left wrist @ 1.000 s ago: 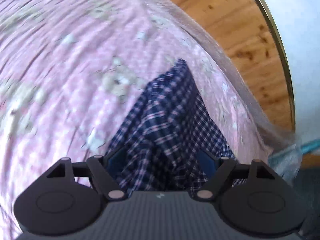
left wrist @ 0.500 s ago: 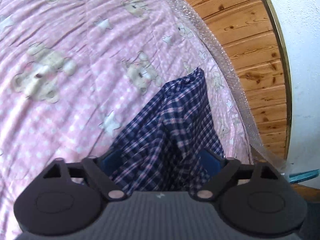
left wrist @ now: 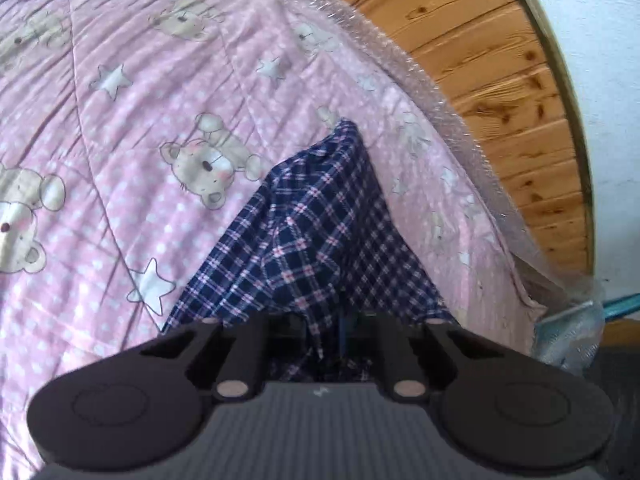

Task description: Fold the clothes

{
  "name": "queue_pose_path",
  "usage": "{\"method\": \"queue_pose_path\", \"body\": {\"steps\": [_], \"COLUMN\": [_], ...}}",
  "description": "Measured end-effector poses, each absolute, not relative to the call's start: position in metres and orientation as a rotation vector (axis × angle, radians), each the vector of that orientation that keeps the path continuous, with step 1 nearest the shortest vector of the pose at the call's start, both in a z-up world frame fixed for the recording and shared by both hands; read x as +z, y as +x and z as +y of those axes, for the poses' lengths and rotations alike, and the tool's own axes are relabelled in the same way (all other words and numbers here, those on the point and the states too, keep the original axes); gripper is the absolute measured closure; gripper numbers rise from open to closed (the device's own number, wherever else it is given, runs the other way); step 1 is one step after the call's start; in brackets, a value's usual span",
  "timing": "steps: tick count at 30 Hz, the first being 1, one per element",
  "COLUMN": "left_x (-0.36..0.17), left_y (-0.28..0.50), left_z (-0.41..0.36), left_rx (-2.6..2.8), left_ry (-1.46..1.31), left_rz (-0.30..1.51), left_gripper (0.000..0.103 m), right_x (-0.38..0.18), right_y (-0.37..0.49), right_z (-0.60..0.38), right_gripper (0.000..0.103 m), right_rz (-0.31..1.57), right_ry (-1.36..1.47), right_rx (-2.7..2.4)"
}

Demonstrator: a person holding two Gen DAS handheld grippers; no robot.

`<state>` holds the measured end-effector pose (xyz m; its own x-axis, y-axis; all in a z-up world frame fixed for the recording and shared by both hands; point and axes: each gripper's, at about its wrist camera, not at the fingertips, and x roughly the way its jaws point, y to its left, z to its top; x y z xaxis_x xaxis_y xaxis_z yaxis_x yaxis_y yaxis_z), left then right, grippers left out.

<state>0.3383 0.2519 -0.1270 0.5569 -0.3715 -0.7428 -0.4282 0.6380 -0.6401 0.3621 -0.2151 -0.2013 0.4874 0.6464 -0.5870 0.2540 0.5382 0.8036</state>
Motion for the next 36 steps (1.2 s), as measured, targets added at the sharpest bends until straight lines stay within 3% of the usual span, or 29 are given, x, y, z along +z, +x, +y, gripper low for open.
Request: {"method": "queue_pose_path", "body": {"steps": [7, 9, 11, 14, 16, 18, 20, 23, 24, 26, 34, 36], "left_x": [-0.113, -0.110, -0.105, -0.095, -0.091, -0.085, -0.081, -0.082, -0.083, -0.086, -0.065, -0.064], "left_y": [0.337, 0.342, 0.347, 0.353, 0.352, 0.350, 0.347, 0.352, 0.354, 0.360, 0.375, 0.378], "left_z": [0.256, 0.257, 0.257, 0.256, 0.253, 0.252, 0.251, 0.252, 0.254, 0.256, 0.255, 0.254], "left_rx": [-0.025, -0.018, -0.016, -0.044, -0.063, -0.081, -0.090, -0.064, -0.063, -0.060, -0.105, -0.118], "left_ry": [-0.868, -0.846, -0.815, -0.776, -0.759, -0.740, -0.709, -0.679, -0.684, -0.690, -0.640, -0.634], "left_rz": [1.015, 1.015, 1.002, 0.980, 0.976, 0.965, 0.957, 0.955, 0.958, 0.959, 0.910, 0.922], "left_gripper": [0.088, 0.074, 0.069, 0.068, 0.081, 0.085, 0.081, 0.065, 0.061, 0.061, 0.063, 0.060], "right_x": [-0.182, -0.183, -0.181, -0.185, -0.188, -0.188, -0.187, -0.186, -0.187, -0.188, -0.190, -0.191], "right_y": [0.346, 0.346, 0.347, 0.346, 0.345, 0.344, 0.342, 0.341, 0.341, 0.342, 0.345, 0.346], "right_z": [-0.227, -0.226, -0.224, -0.225, -0.226, -0.227, -0.228, -0.231, -0.232, -0.233, -0.237, -0.239], "right_gripper": [0.103, 0.103, 0.103, 0.100, 0.100, 0.100, 0.100, 0.099, 0.093, 0.088, 0.086, 0.080], "right_rz": [1.038, 1.038, 1.037, 1.046, 1.045, 1.036, 1.028, 1.021, 1.020, 1.017, 1.006, 1.003], "right_ry": [1.008, 1.024, 1.037, 1.063, 1.084, 1.092, 1.096, 1.098, 1.103, 1.112, 1.148, 1.157], "right_rx": [0.314, 0.310, 0.306, 0.284, 0.266, 0.256, 0.249, 0.240, 0.236, 0.227, 0.193, 0.184]}}
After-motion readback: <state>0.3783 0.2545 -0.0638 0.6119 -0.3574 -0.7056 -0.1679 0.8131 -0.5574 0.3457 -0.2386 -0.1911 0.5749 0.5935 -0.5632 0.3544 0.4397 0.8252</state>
